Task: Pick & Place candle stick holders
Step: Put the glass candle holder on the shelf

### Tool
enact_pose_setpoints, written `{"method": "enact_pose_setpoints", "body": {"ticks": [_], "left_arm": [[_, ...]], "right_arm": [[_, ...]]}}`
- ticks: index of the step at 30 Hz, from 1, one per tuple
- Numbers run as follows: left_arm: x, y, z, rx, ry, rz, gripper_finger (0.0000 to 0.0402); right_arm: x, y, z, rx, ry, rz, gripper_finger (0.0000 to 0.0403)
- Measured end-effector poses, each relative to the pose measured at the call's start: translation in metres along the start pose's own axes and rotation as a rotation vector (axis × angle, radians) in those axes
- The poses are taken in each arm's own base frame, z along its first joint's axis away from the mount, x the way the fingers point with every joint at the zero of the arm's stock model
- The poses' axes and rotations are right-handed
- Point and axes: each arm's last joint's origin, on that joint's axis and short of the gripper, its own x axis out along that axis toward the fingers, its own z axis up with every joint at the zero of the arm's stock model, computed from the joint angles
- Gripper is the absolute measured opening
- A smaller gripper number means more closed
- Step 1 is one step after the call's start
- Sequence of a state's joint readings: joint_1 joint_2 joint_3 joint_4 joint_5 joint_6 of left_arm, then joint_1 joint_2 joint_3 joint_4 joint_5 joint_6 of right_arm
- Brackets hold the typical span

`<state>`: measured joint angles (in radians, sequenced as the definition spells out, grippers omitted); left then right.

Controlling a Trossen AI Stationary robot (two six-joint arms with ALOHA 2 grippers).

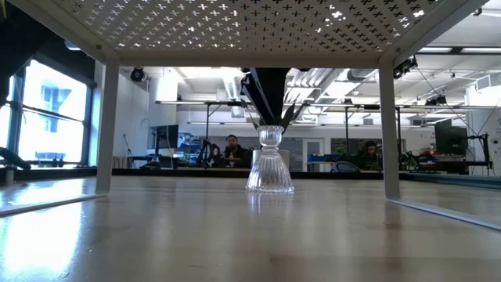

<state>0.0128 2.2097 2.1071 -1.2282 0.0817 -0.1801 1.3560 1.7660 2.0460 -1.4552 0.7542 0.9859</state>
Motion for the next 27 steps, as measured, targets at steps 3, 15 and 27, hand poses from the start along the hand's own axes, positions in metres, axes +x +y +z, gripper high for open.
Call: {"method": "enact_pose_setpoints", "body": {"ticks": [3,15,27], "left_arm": [[0.0,-0.0002,0.0,0.0,0.001,-0.005,0.0179],[0.0,-0.0002,0.0,0.0,0.001,-0.005,0.0179],[0.0,-0.0001,-0.0001,0.0,0.001,-0.005,0.0179]], "right_arm": [[0.0,-0.0001,-0.0001,-0.001,0.0,-0.001,0.0051],[0.0,-0.0007,-0.0002,-0.005,-0.002,-0.008,0.005],[0.0,-0.0007,-0.0002,-0.005,-0.002,-0.008,0.0047]]}}
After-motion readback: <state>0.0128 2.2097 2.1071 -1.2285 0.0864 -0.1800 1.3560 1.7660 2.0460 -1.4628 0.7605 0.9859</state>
